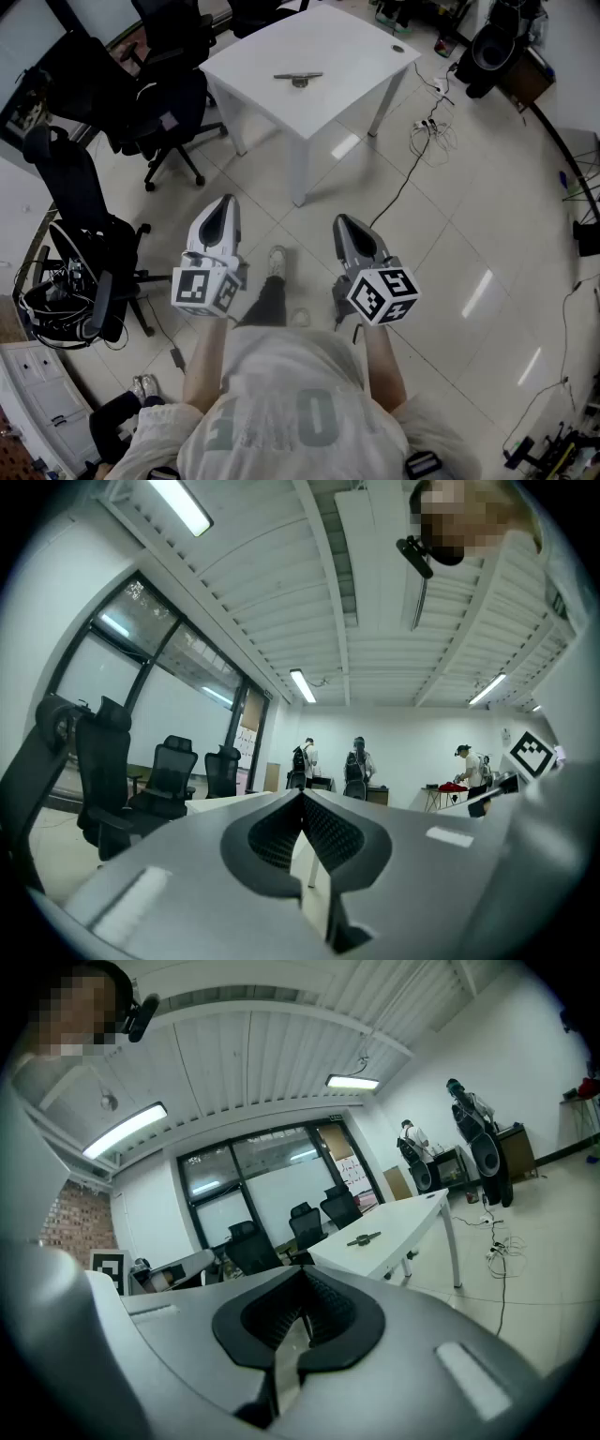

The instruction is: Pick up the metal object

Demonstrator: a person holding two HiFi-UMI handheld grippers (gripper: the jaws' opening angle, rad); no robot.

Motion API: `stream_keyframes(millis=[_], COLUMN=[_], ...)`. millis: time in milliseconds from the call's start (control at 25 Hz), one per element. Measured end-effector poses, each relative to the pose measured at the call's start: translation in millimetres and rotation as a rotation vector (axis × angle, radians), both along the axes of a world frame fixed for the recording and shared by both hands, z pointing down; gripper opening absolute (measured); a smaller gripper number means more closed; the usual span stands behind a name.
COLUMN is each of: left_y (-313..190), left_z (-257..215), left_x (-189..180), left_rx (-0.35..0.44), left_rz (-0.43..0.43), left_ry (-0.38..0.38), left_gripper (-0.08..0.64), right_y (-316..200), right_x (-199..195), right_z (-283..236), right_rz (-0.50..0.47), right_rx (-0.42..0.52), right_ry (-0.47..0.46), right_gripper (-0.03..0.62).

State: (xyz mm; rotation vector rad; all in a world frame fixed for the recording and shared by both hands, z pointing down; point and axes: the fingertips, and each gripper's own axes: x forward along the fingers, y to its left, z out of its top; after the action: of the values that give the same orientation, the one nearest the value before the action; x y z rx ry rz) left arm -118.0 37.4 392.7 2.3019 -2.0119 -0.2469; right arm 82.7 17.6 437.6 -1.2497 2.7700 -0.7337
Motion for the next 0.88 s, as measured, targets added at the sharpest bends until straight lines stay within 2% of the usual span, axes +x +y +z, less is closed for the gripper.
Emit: stream_keyframes(millis=[120, 280, 360, 600, 880], left_y=[-24, -79, -117, -228, -340], left_z=[9, 26, 25, 5, 1], left_x=[-15, -45, -59, -73, -83], left_rx=[0.002, 0.013, 0.011, 0.043, 0.026], left_rz=[0.005, -0.004, 0.001, 0.072, 0.179], left_ry=[0.008, 0.139, 0.17, 0.154, 0.115], left_gripper=[0.002, 0.002, 0.002, 0.002, 0.002], right_y=[-28, -76, -109, -213, -312], right_x=[-18, -44, -52, -71, -112], right_z=[7, 6, -5, -22, -15], right_rz=[0.01, 0.016, 0.034, 0.085, 0.13], right_rx=[-0.002, 0.024, 0.04, 0.062, 0.052], right_ry=[-0.004, 0.02, 0.024, 0.018, 0.012], right_gripper=[0.011, 0.011, 0.011, 0.011, 0.012])
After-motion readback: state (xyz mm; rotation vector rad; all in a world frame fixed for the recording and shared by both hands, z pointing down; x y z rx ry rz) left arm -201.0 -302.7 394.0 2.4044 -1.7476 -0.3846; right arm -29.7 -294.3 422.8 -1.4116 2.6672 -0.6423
